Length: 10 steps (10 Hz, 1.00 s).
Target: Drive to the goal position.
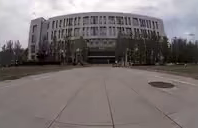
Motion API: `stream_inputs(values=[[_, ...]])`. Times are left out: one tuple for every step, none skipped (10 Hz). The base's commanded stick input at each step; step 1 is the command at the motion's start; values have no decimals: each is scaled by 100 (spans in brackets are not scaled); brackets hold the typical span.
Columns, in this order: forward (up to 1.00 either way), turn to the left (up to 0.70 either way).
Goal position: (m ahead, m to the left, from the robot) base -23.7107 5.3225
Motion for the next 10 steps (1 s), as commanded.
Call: stream_inputs(values=[[70, 0], [70, 0], [70, 0], [70, 0], [70, 0], [70, 0], [70, 0], [70, 0], [70, 0], [70, 0]])
